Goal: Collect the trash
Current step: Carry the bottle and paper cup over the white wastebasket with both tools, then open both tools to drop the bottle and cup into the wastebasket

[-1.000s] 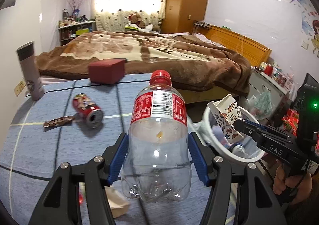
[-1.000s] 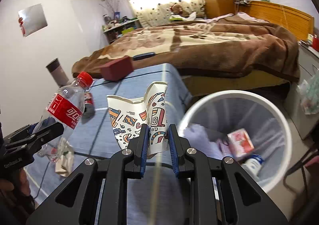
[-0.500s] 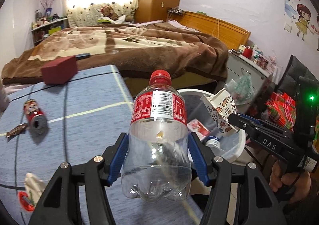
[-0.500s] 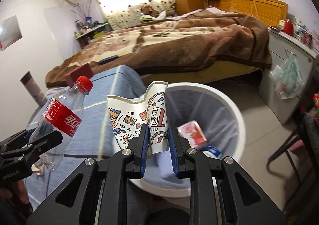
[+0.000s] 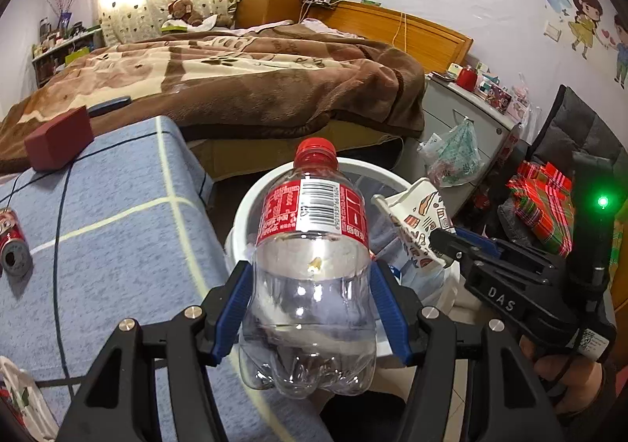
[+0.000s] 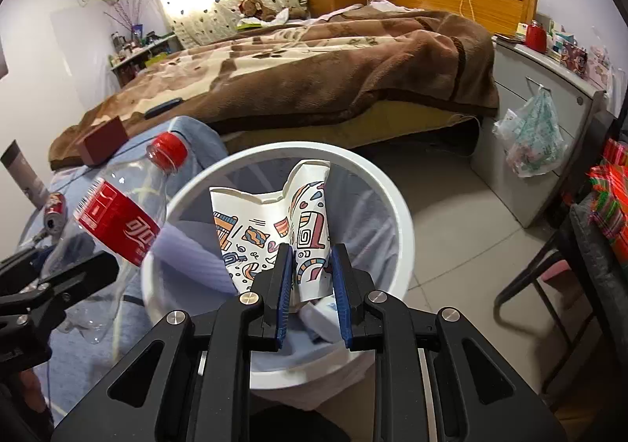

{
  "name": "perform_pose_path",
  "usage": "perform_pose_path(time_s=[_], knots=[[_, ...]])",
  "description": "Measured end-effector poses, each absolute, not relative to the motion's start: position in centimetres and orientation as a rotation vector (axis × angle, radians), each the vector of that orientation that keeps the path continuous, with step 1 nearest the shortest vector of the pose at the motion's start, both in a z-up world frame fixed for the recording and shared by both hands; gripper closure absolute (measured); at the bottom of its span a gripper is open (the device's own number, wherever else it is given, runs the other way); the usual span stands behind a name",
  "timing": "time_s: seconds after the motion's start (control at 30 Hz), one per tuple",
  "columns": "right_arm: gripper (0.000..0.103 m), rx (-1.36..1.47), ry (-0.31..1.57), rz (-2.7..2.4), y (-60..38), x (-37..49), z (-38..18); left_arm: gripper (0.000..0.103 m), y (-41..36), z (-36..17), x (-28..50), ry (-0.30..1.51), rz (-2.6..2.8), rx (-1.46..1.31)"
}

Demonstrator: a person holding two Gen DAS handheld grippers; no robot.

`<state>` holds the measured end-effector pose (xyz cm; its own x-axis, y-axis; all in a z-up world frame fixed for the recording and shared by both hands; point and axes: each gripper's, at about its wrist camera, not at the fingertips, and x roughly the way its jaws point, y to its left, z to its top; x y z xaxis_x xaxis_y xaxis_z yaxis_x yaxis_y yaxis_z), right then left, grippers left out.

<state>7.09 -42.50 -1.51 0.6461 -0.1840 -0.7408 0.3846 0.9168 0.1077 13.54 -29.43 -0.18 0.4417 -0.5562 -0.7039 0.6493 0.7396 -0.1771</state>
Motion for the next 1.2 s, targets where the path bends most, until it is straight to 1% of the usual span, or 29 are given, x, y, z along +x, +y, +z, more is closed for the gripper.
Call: perform_pose_path(time_s=[0.37,0.43,0.47,0.5,0.6,1.2], knots=[[0.08,0.222,0.847,-0.366,-43.2,7.5,-2.5,0.039,-31.0,-1.2,14.0,0.862,-0.747,0.138],[0.075,0.214,0.845,-0.37,-43.2,7.4,-2.5,0.039,-30.8,-1.2,14.0,0.861,-0.732,0.139],[0.069,0.216,0.846,-0.376,-43.2,7.3,-2.5,0.039,-30.7,-1.1,13.9,0.859,-0.727,0.141],[0.065,0.22,0.846,-0.379,-43.3,7.3,-2.6,0.039,-30.6,-1.0,13.9,0.856,-0.729,0.136],[0.062,0.241,0.832,-0.38,-43.3,6.9,-2.3,0.039,-29.9,-0.5,13.9,0.84,-0.728,0.122],[0.061,0.247,0.757,-0.348,-40.0,6.2,-0.5,0.039,-22.9,0.9,13.1,0.781,-0.634,0.062]])
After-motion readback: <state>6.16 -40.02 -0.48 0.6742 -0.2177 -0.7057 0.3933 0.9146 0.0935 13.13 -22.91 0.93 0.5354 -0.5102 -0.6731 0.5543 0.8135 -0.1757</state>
